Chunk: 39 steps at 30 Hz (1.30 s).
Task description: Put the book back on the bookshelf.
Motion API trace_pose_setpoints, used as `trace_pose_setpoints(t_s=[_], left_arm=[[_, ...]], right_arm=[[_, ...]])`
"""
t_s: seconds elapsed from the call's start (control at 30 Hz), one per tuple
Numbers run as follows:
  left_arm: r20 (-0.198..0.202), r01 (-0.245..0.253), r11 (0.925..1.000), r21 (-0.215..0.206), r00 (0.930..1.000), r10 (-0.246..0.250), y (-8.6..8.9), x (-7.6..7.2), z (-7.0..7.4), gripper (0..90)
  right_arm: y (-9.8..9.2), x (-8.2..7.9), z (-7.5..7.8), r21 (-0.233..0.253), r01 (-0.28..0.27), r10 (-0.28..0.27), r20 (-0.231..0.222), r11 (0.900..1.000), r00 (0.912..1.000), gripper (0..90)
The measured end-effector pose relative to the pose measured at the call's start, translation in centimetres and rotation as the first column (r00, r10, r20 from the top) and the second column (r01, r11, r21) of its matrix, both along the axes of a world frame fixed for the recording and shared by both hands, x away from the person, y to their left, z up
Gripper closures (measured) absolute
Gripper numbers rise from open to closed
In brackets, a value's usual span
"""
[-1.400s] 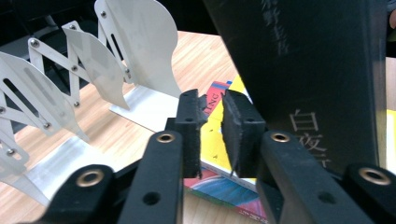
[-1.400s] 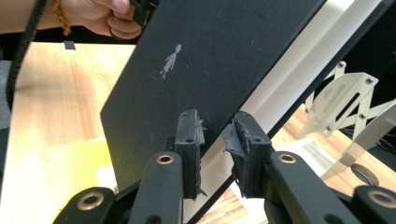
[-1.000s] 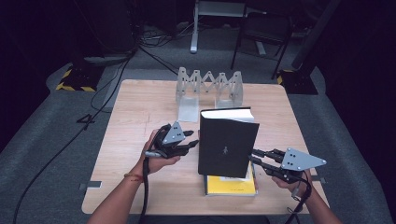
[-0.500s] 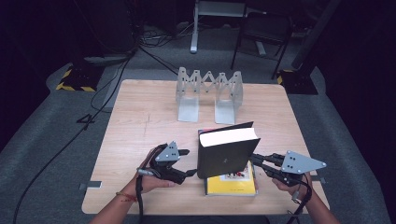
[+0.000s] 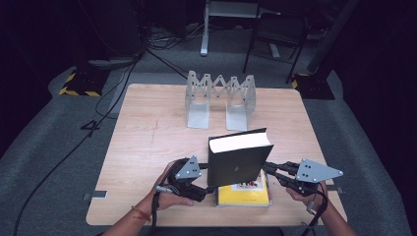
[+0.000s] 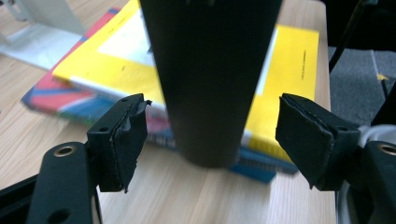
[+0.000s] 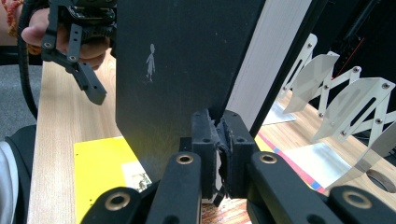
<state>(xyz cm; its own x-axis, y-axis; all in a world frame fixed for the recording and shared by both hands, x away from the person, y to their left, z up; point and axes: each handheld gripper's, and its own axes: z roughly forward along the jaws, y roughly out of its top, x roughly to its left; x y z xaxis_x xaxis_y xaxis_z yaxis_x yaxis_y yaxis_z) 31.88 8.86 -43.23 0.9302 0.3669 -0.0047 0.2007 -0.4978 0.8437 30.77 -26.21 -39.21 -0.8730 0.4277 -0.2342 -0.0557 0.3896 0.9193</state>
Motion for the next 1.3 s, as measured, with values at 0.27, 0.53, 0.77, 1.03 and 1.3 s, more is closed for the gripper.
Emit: trace_pose_setpoints(t_s=[0.27, 0.53, 0.77, 1.03, 1.3], left_arm=[[0.060, 0.014, 0.9984, -0.054, 0.9982, -0.011, -1.8, 0.8, 1.1, 38.5], [0.089, 0.042, 0.9928, -0.112, 0.9955, -0.032, -2.1, 1.3, 3.0, 43.5], [0.135, 0.052, 0.9857, -0.160, 0.9904, -0.030, -2.0, 1.3, 5.2, 43.3], [0.171, 0.071, 0.9724, -0.222, 0.9847, -0.033, -2.5, 1.7, 8.1, 43.1], [0.172, 0.081, 0.9673, -0.240, 0.9843, -0.040, -2.8, 2.0, 9.0, 43.2]], right_arm=[[0.0, 0.1, 0.0, -0.002, 0.005, -0.005, 0.001, 1.000, 1.0000, 85.4], [0.1, 0.3, 0.0, -0.006, 0.025, -0.025, 0.004, 1.000, 0.9997, 85.0], [0.2, 0.4, 0.0, -0.007, 0.035, -0.035, 0.010, 0.999, 0.9993, 84.8], [0.3, 0.5, 0.0, -0.015, 0.053, -0.053, 0.024, 0.998, 0.9983, 84.4], [0.3, 0.6, 0.0, -0.014, 0.065, -0.065, 0.024, 0.998, 0.9976, 84.1]])
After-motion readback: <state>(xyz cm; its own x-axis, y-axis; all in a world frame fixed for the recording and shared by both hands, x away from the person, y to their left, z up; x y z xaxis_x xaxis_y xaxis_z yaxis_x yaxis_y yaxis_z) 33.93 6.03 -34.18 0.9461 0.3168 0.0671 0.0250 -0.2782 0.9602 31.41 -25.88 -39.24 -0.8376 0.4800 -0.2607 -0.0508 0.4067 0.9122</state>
